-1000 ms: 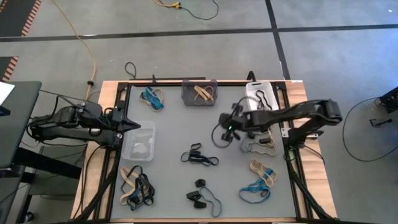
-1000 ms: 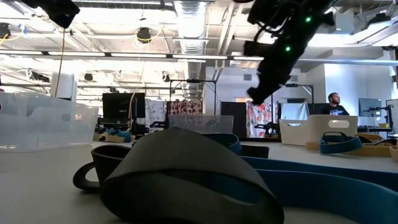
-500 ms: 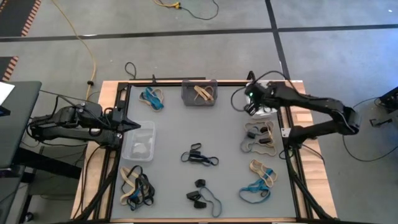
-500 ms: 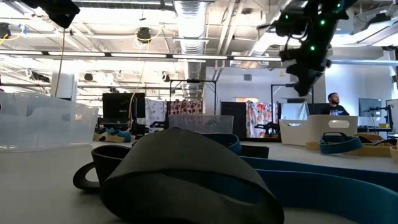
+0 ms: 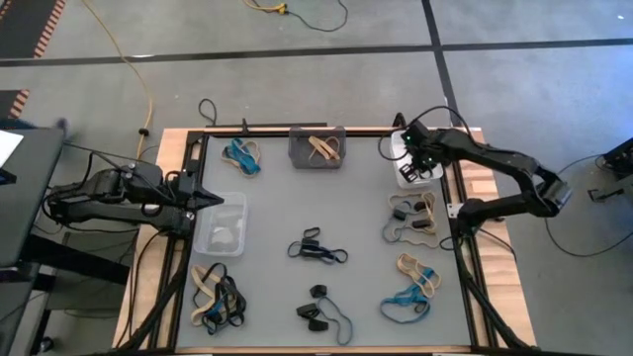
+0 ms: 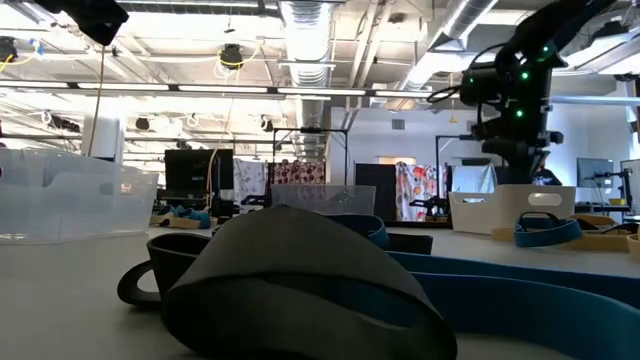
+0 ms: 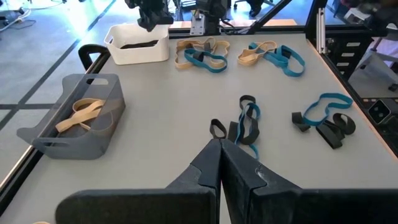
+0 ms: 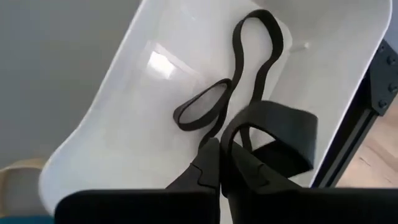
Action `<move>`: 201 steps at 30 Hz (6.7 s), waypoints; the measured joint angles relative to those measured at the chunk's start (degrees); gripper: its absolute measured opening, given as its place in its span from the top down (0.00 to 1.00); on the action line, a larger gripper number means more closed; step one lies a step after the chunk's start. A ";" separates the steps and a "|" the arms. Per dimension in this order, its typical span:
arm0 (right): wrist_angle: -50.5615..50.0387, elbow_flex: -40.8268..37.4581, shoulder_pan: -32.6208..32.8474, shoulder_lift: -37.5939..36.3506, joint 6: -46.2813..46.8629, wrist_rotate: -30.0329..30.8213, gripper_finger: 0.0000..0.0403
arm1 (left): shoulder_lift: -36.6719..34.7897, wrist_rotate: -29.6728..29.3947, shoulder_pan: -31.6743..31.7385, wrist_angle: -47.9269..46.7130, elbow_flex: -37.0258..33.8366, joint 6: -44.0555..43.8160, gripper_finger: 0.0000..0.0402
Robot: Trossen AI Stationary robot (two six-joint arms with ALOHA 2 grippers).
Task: Sort rubber bands into baskets
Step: Put the black rubber band into the white bin
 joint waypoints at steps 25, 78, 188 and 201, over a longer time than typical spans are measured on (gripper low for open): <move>4.12 -1.48 -0.18 -0.55 0.33 0.02 0.54 | 0.00 0.00 0.01 0.00 -0.01 0.00 1.00; 52.59 -1.48 70.02 19.97 3.41 0.50 0.52 | -0.02 0.00 -0.01 -0.02 -0.01 0.00 1.00; 30.70 17.67 66.70 13.90 -14.43 20.63 0.94 | 0.00 0.00 0.01 -0.05 0.00 0.00 1.00; 19.16 17.67 60.63 6.90 -10.40 29.06 0.94 | 0.00 0.00 0.01 -0.04 -0.01 0.00 1.00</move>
